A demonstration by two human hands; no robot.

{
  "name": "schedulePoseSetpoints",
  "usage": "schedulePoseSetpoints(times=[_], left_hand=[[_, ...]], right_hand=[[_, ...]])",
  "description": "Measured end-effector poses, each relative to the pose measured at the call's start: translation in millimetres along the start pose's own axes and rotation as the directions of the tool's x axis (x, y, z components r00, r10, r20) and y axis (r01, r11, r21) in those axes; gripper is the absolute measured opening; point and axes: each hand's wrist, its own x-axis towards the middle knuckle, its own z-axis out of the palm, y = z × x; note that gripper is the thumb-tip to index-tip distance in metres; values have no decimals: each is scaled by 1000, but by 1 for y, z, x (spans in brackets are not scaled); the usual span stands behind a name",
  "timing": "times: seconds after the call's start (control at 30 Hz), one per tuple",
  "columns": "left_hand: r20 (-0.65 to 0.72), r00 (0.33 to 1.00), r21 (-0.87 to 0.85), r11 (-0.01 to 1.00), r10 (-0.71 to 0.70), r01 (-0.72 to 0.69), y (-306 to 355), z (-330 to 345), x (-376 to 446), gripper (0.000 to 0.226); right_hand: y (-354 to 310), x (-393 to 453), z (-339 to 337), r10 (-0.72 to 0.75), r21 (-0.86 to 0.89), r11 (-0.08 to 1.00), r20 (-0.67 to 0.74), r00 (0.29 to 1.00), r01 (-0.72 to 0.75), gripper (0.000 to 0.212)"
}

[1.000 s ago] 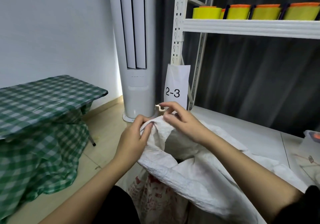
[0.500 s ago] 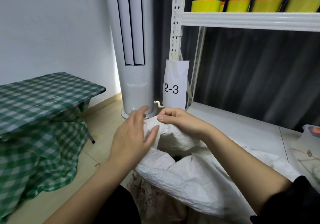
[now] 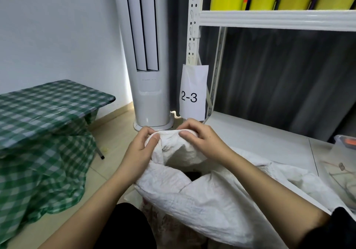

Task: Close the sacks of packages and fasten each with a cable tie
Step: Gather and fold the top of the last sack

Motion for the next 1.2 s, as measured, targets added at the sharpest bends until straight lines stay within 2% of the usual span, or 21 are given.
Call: schedulePoseSetpoints(times=[0.03, 0.07, 0.13, 0.2, 0.27, 0.3, 0.37, 0.43, 0.5, 0.57, 0.63, 0.7, 0.77, 0.83, 0.93, 0.97, 1.03, 1.07, 1.1, 1.17, 1.2], left_hand=[[-46, 997, 166, 985, 59, -51, 0, 0, -2, 27], [-74, 983, 371, 920, 166, -128, 1, 1, -4, 34], [-33, 917, 634, 718, 398, -289, 6, 8, -6, 50], [24, 870, 709, 605, 492, -362, 11, 13, -3, 49], [65, 859, 730, 563, 508, -388, 6, 11, 2, 41], [75, 865, 723, 570, 496, -390, 4, 8, 3, 36], [55, 896, 682, 638, 441, -356, 2, 2, 5, 31], [37, 955, 586, 768, 294, -259, 1, -2, 7, 28], [57, 988, 421, 894, 143, -154, -3, -5, 11, 17], [81, 995, 230, 970, 61, -79, -8, -8, 16, 9], [112, 994, 197, 980, 4, -26, -9, -8, 16, 11], [60, 996, 470, 878, 69, -89, -4, -4, 12, 22], [38, 938, 704, 657, 345, -270, -1, 3, 11, 39], [156, 867, 739, 527, 473, -420, 1, 12, 13, 45], [246, 846, 760, 448, 474, -472, -3, 17, 19, 36], [237, 851, 773, 440, 468, -457, -6, 17, 20, 33], [180, 906, 771, 517, 383, -372, -6, 13, 22, 29], [147, 945, 734, 608, 292, -302, -6, 10, 26, 28], [131, 976, 674, 706, 175, -217, -7, 7, 29, 26], [168, 986, 523, 847, 3, -92, -10, 2, 33, 20], [198, 980, 487, 870, -29, -73, -10, 1, 34, 19]], right_hand=[[-2, 5, -1, 39, 93, 995, 21, 999, -40, 7], [-4, 10, -1, 79, 175, 980, 67, 995, -90, 7], [-5, 18, 0, 153, 322, 923, 197, 968, -211, 10], [-4, 23, 3, 187, 419, 859, 277, 942, -294, 12], [-1, 23, 7, 215, 472, 823, 253, 943, -315, 17], [0, 20, 9, 222, 448, 841, 222, 949, -302, 21], [3, 10, 8, 190, 242, 944, 159, 969, -225, 24], [8, -2, 4, 146, -16, 989, 124, 982, -145, 24], [10, -10, -4, 133, -169, 979, 94, 987, -115, 26], [14, -13, -10, 135, -254, 960, 62, 989, -116, 23], [16, -10, -12, 123, -194, 975, 52, 991, -111, 13], [15, -4, -12, 136, 13, 990, 76, 988, -137, 8], [13, 3, -12, 181, 198, 959, 130, 975, -204, 11], [11, 10, -8, 215, 334, 903, 195, 957, -271, 10], [8, 10, 0, 252, 405, 864, 164, 954, -298, 14], [7, 7, 1, 264, 315, 904, 121, 957, -289, 21], [7, -6, 2, 231, -119, 967, 20, 973, -227, 42], [8, -15, 3, 189, -341, 921, -34, 981, -189, 50], [8, -23, 6, 142, -474, 866, -78, 987, -162, 53], [11, -36, 12, 18, -578, 811, -128, 992, -90, 46], [15, -38, 13, -47, -593, 804, -146, 988, -49, 42]])
